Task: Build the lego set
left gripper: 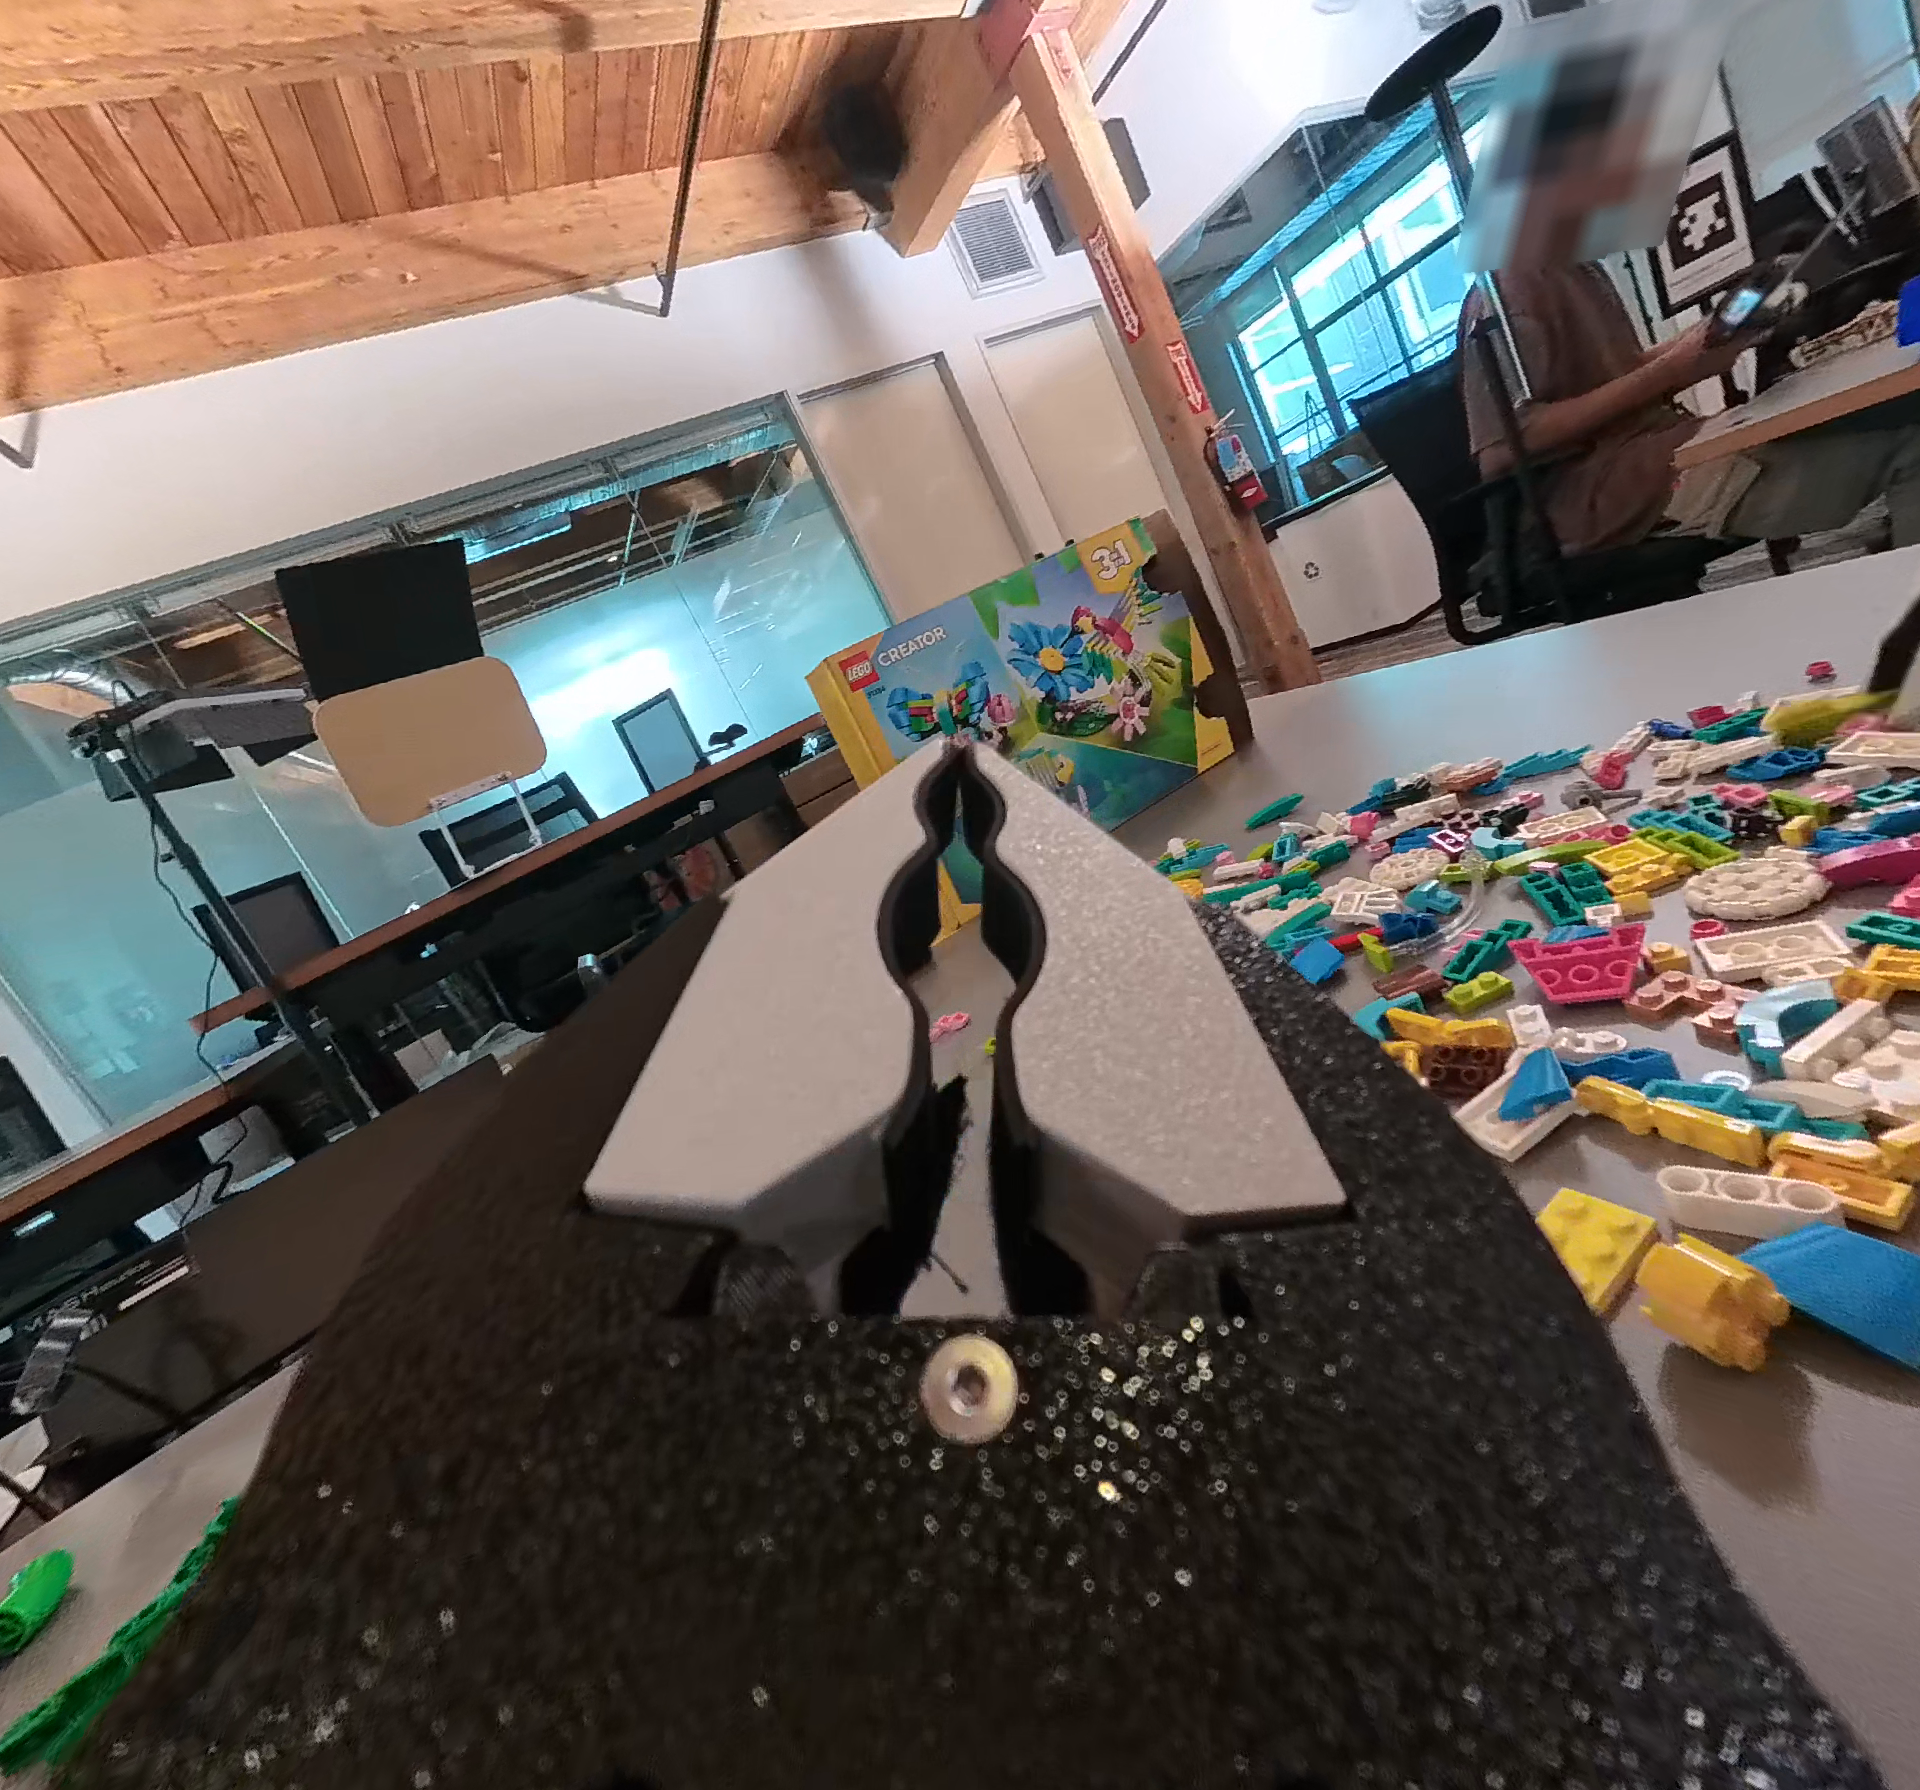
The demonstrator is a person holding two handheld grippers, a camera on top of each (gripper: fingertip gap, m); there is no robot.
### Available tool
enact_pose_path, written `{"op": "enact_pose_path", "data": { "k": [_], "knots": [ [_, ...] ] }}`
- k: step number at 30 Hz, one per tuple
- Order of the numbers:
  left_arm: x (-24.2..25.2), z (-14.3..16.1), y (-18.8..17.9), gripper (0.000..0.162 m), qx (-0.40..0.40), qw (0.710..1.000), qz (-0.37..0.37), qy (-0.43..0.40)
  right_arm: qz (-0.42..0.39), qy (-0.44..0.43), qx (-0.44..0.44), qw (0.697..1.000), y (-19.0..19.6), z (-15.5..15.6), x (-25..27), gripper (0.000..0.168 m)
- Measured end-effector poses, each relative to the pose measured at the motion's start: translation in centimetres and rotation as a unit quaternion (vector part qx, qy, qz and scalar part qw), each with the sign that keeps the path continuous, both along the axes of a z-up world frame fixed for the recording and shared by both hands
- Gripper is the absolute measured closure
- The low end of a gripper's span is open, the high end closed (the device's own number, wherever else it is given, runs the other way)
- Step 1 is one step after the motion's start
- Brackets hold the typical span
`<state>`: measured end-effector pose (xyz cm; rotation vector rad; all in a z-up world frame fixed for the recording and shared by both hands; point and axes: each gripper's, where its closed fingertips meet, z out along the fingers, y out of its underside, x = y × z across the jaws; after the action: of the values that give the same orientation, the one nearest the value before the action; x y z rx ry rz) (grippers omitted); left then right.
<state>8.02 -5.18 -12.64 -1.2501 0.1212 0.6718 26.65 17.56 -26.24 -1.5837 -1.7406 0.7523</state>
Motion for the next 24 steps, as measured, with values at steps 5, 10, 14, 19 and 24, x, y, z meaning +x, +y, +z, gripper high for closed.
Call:
{"op": "enact_pose_path", "data": {
  "k": [5, 10, 14, 19, 24],
  "knots": [
    [0.0, 0.0, -0.3, 0.162, -0.002, 1.0, 0.011, 0.007, -0.021, 0.041, 0.171, 0.984, 1.4, 1.2, 0.4, 0.157],
    [-0.4, -0.1, -0.4, 0.162, -0.007, 0.999, 0.03, 0.013, 0.003, 0.043, 0.291, 0.956, 0.9, 1.1, 0.6, 0.157],
    [-1.5, -0.1, -0.9, 0.162, 0.0, 0.999, 0.053, -0.006, 0.004, 0.032, 0.224, 0.974, 0.7, 0.8, 0.7, 0.155],
    [-2.4, 0.3, -2.6, 0.145, 0.036, 0.993, 0.086, -0.067, -0.045, 0.05, 0.135, 0.989, 0.2, 2.0, 2.1, 0.132],
    [-1.2, 0.2, -3.6, 0.126, 0.036, 0.991, 0.107, -0.078, -0.122, 0.143, 0.114, 0.975, -2.3, 4.9, 5.2, 0.128]
  ]
}}
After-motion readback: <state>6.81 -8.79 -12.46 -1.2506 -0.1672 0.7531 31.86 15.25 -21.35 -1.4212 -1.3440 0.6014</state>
